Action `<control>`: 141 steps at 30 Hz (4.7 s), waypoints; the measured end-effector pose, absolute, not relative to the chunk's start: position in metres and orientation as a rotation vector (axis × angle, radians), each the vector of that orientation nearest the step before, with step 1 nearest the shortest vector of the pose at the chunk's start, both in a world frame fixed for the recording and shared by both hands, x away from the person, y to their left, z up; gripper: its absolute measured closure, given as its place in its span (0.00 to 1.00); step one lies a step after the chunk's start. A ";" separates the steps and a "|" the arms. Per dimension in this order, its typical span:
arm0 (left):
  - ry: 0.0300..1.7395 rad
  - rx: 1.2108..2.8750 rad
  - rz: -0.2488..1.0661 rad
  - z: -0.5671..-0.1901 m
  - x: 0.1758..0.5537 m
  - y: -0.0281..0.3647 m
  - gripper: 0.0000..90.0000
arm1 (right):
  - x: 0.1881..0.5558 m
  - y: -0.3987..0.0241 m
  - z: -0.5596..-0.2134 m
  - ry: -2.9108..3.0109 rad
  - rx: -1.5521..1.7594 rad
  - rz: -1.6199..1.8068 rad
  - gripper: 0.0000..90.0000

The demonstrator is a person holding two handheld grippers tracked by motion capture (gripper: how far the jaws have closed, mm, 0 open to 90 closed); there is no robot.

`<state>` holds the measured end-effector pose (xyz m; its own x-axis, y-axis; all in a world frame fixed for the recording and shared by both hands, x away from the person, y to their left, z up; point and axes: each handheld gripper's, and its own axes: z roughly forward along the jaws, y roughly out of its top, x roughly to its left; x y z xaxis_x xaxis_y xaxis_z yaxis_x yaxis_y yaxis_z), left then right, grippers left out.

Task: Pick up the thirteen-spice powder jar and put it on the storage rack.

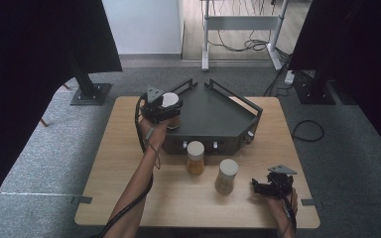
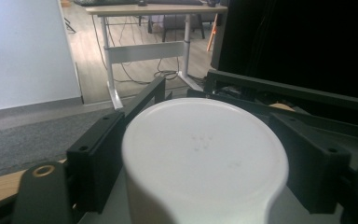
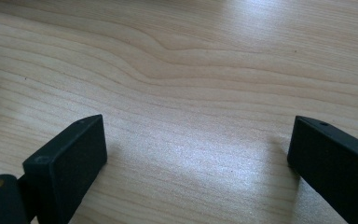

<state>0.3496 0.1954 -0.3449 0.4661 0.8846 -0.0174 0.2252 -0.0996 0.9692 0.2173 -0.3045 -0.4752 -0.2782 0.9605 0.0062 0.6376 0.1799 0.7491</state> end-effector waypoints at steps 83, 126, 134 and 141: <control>0.926 1.619 0.729 -0.369 0.224 0.276 0.12 | 0.216 -0.303 -0.475 1.984 1.502 0.898 0.05; 1.013 1.710 0.689 -0.429 0.189 0.294 0.14 | 0.215 -0.303 -0.475 1.982 1.504 0.897 0.05; 1.037 1.745 0.668 -0.442 0.193 0.291 0.14 | 0.215 -0.303 -0.475 1.982 1.504 0.897 0.05; 1.054 1.770 0.660 -0.450 0.195 0.288 0.14 | 0.215 -0.303 -0.475 1.982 1.504 0.898 0.05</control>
